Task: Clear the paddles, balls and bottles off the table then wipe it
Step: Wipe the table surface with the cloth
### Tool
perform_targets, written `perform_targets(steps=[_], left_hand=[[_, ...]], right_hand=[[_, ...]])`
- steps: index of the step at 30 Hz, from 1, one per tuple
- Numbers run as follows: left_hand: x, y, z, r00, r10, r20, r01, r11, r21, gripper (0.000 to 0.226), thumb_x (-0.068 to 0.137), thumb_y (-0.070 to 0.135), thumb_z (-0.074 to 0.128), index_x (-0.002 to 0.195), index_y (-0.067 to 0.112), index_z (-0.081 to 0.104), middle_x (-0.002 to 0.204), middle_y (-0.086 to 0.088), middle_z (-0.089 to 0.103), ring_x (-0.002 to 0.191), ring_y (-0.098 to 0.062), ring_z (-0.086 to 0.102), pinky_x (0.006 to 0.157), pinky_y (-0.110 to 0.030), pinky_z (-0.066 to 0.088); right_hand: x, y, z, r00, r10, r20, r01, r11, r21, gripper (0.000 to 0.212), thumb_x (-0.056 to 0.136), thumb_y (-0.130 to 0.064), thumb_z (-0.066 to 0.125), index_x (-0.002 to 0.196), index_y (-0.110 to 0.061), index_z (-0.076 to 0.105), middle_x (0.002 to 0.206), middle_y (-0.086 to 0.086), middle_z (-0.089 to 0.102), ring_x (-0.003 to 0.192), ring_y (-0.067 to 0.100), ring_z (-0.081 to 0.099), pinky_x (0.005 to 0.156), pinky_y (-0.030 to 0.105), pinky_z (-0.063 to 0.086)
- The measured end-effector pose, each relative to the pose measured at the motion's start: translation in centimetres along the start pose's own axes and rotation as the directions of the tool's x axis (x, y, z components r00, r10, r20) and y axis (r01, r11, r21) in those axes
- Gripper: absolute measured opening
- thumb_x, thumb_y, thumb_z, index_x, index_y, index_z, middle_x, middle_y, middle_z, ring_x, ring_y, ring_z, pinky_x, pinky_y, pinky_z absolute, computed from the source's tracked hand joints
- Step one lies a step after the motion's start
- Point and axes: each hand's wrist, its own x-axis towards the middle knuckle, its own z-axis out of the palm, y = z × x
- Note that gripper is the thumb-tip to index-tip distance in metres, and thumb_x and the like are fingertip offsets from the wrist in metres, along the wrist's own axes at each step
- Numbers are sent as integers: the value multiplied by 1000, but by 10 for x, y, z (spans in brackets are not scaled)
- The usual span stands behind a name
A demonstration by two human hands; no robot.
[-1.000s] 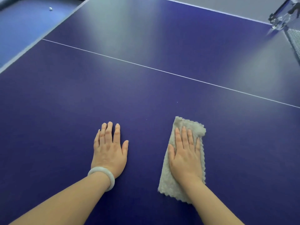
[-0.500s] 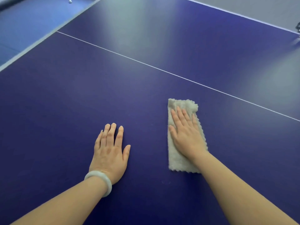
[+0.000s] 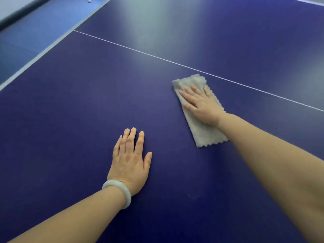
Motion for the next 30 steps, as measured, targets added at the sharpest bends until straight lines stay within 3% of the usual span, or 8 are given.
perform_targets(steps=[4,7,10,16,18,20,23,30], left_hand=[[0,1,-2,1000,2,12,-2,1000,-5,66,98,49,19,150,13,35,156,-12,31,147,-28,21,119,-40,8],[1,1,-1,1000,-2,10,2,1000,-6,66,98,49,18,151,13,34,157,-11,29,147,-28,20,119,-40,8],[1,2,-2,999,-2,34,3,1000,-30,70,97,52,11,154,16,25,161,-9,20,150,-25,11,123,-40,7],[0,4,-8,998,-16,56,20,998,-65,69,97,52,7,157,19,16,164,-6,11,152,-23,2,123,-39,2],[0,4,-9,998,-20,64,25,996,-80,68,97,51,12,157,19,14,164,-7,9,152,-23,0,123,-39,0],[0,4,-10,998,-15,58,20,996,-86,68,97,50,16,157,18,15,164,-7,9,152,-23,1,123,-40,1],[-1,4,-10,998,-16,63,21,996,-87,67,98,49,21,157,18,15,164,-7,10,152,-24,1,123,-40,1],[-1,4,-13,996,-12,84,18,997,-71,68,98,50,15,157,17,9,164,-7,3,152,-24,-5,123,-39,-3]], right_hand=[[-74,23,7,966,-260,7,260,965,35,54,103,-51,12,153,-38,26,160,-21,17,151,2,1,121,29,-10],[-79,76,-2,985,54,-165,-41,996,82,51,102,-44,15,149,-33,30,159,-7,32,150,11,16,120,25,-6],[-53,74,-1,927,329,-178,-310,942,126,46,107,-34,20,152,-38,27,163,-10,21,152,11,10,122,38,-5],[-92,-4,26,967,-255,-3,254,963,-88,51,105,-42,14,156,-40,15,163,-20,4,152,7,-5,123,38,-9],[-122,20,28,963,-268,17,268,955,-127,50,107,-41,17,156,-39,12,163,-19,5,152,7,-4,123,37,-7],[-142,60,27,996,-36,-78,26,991,-130,52,104,-48,10,155,-39,8,164,-12,13,153,12,4,124,39,-1],[-169,86,25,883,425,-199,-437,899,-22,65,96,-57,-1,156,-34,9,165,-8,12,152,13,5,124,43,2],[-231,-48,72,790,576,-211,-583,812,34,60,101,-46,4,158,-28,2,165,-7,-3,152,14,-7,123,43,-7]])
